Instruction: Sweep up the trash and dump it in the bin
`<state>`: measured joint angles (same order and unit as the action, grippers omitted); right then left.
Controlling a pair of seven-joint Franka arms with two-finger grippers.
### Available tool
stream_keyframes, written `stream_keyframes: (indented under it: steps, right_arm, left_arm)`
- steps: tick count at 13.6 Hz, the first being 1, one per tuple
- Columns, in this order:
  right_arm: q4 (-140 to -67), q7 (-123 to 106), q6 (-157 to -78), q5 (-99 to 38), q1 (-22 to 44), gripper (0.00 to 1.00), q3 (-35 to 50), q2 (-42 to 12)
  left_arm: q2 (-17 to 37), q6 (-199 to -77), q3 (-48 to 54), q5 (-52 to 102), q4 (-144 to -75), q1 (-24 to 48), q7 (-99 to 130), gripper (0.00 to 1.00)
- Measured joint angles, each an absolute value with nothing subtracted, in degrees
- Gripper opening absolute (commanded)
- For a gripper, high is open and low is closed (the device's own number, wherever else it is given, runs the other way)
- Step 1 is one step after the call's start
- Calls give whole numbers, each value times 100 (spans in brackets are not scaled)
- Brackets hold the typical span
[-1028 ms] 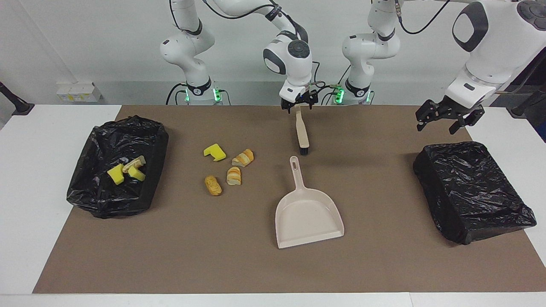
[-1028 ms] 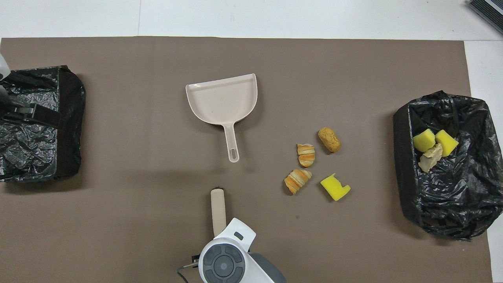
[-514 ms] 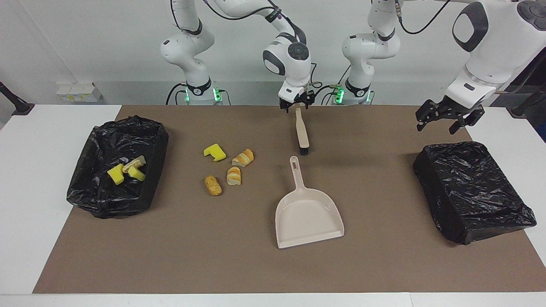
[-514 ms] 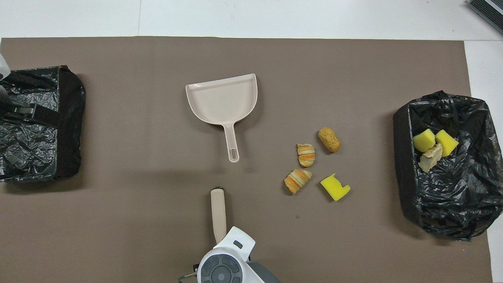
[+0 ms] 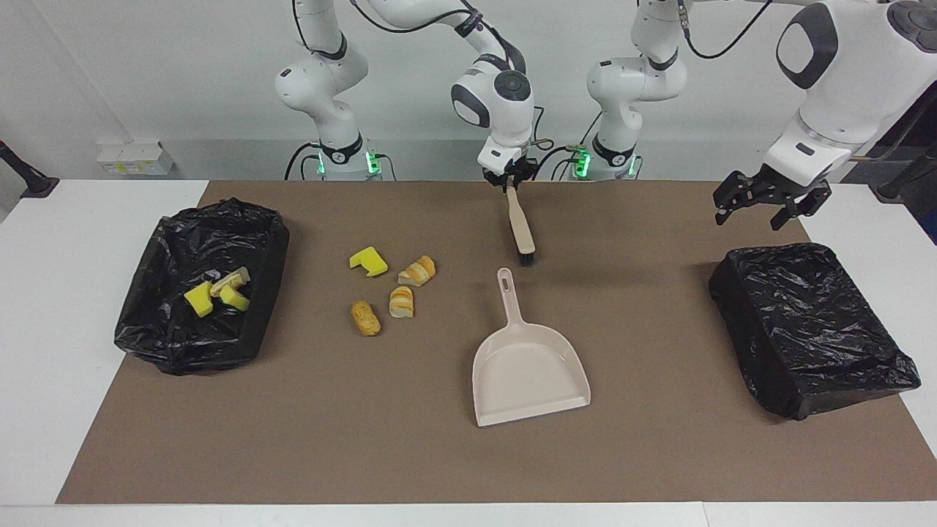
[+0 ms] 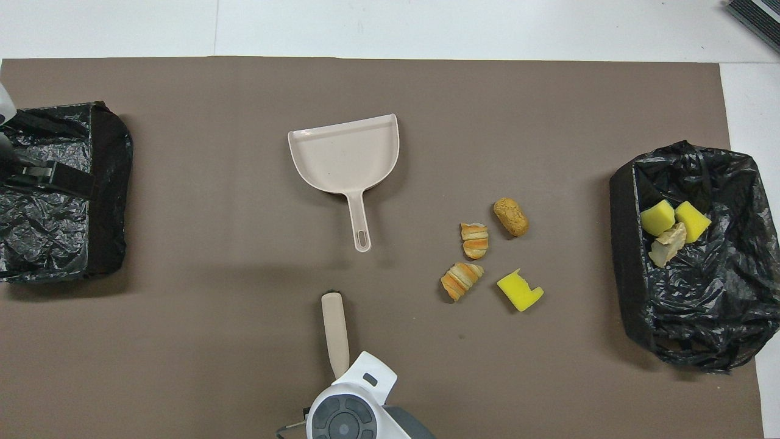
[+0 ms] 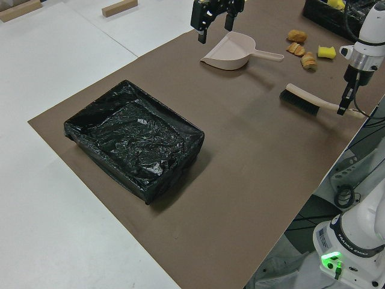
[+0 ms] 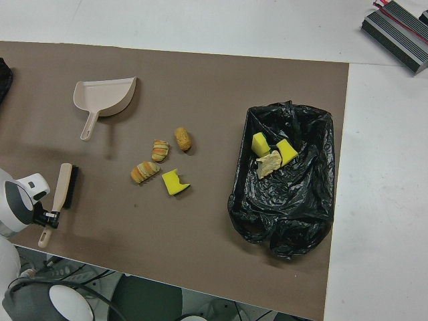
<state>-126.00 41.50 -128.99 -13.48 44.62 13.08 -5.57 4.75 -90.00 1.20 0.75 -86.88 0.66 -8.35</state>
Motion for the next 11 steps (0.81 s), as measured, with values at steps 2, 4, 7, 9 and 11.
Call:
stream_keyframes:
  steps: [2,4,7,9,11]
  right_arm:
    - [-12513,4151,-12775,-1348,4383,0,1273,-548]
    - [-12281,4151,-12249,-1348,4142,0,1265,-413]
    - [-12044,4143,-11255,-1348,3804,0,1259,200]
    - [-12017,4101,-10508,-1348,3607,0,1254,765]
    - [-12018,3976,-9898,-1348,3355,0,1246,1246]
  left_arm:
    - [475,-9000,120,75,-8688,66,-835,100]
    - [475,-9000,120,75,-8688,66,-835,100]
    - [475,-9000,120,75,-8688,66,-835,100]
    - [475,-9000,120,75,-8688,66,-835,100]
    - [475,-9000,120,75,-8688,66,-835,100]
